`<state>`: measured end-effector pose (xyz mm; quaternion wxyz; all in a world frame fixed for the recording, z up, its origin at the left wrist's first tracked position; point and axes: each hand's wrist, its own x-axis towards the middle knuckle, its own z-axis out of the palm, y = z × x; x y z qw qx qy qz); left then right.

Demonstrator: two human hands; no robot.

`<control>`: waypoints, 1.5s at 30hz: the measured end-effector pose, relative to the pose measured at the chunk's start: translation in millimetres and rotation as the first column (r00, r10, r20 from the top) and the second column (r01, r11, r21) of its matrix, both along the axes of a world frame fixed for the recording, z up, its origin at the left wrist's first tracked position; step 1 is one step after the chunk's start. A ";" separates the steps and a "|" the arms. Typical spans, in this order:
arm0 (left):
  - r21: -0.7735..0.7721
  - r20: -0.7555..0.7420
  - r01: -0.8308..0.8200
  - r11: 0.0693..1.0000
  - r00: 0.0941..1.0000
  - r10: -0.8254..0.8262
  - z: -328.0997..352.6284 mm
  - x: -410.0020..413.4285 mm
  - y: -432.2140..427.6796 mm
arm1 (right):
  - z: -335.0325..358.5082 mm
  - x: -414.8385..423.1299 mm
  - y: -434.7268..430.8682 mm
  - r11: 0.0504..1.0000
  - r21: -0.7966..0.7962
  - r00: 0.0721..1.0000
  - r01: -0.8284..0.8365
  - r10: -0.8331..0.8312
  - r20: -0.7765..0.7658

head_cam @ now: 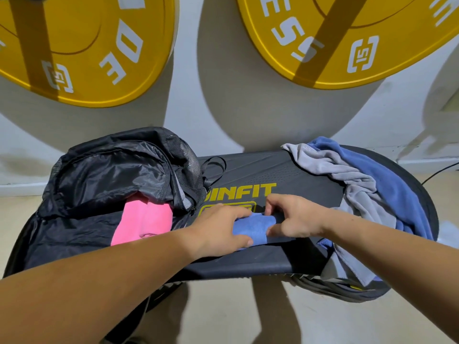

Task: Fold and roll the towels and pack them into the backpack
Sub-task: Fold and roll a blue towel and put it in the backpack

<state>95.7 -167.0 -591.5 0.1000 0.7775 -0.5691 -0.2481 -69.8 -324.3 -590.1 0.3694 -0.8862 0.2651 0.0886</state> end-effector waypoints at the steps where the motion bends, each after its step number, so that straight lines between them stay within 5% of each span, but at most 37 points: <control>1: 0.003 -0.011 0.006 1.000 1.000 -0.006 5.9 0.8 1.6 | 2.2 2.5 0.7 0.997 0.069 0.999 0.031 -0.031 -0.007; 8: 0.030 -0.142 -0.116 0.993 0.983 0.119 84.1 49.0 39.1 | 39.6 58.8 26.9 0.922 0.377 0.978 0.087 -0.152 0.145; 14: -0.119 -0.233 -0.465 0.877 0.872 0.431 114.2 95.1 148.0 | 72.2 135.3 75.1 0.993 -0.117 0.919 -0.031 0.075 0.388; 17: -0.126 -0.351 -0.627 0.768 0.753 0.557 103.6 101.4 211.2 | 82.4 161.7 94.1 0.924 -0.359 0.904 -0.133 0.262 0.337; 24: -0.129 -0.385 -0.905 0.405 0.422 0.821 46.1 116.0 268.4 | 54.7 196.3 146.8 0.800 -0.572 0.901 -0.180 0.368 0.232; 35: -0.185 -0.379 -0.837 0.514 0.544 0.749 -11.2 136.7 230.5 | 29.2 239.2 144.4 0.601 -0.793 0.884 -0.097 0.418 0.209; 41: -0.188 -0.392 -0.869 0.457 0.494 0.776 -15.8 155.8 203.6 | 31.6 250.4 148.9 0.721 -0.684 0.820 0.107 0.326 0.472; 45: -0.136 -0.343 -0.852 0.506 0.520 0.782 -16.3 159.6 188.2 | 31.8 246.9 151.0 0.748 -0.662 0.863 0.043 0.306 0.402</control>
